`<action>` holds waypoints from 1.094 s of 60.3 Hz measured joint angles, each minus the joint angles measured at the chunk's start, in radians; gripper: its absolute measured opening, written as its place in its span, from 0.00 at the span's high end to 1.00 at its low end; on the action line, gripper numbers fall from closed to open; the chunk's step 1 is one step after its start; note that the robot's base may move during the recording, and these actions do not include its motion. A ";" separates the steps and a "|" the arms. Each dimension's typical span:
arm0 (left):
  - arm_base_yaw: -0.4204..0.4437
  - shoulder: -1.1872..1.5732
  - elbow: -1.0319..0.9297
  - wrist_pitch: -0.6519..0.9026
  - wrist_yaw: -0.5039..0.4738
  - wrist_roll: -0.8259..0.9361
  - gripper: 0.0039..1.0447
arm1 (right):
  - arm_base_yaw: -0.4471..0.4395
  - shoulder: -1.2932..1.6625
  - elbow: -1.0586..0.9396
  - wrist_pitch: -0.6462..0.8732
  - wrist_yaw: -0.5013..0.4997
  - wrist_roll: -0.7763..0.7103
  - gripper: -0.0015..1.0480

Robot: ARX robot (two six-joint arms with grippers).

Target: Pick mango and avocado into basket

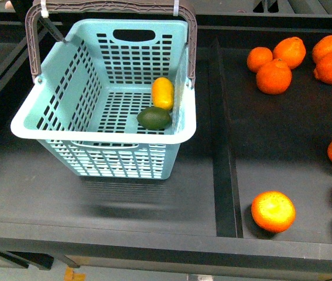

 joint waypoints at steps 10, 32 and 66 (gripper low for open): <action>0.087 -0.163 -0.117 -0.044 0.085 0.006 0.98 | 0.000 0.000 0.000 0.000 0.000 0.000 0.08; 0.230 -0.435 -0.233 -0.188 0.224 0.010 0.98 | 0.000 0.000 0.000 0.000 0.000 0.000 0.08; 0.231 -0.742 -0.248 -0.474 0.224 0.010 0.98 | 0.000 0.000 0.000 0.000 0.000 0.000 0.08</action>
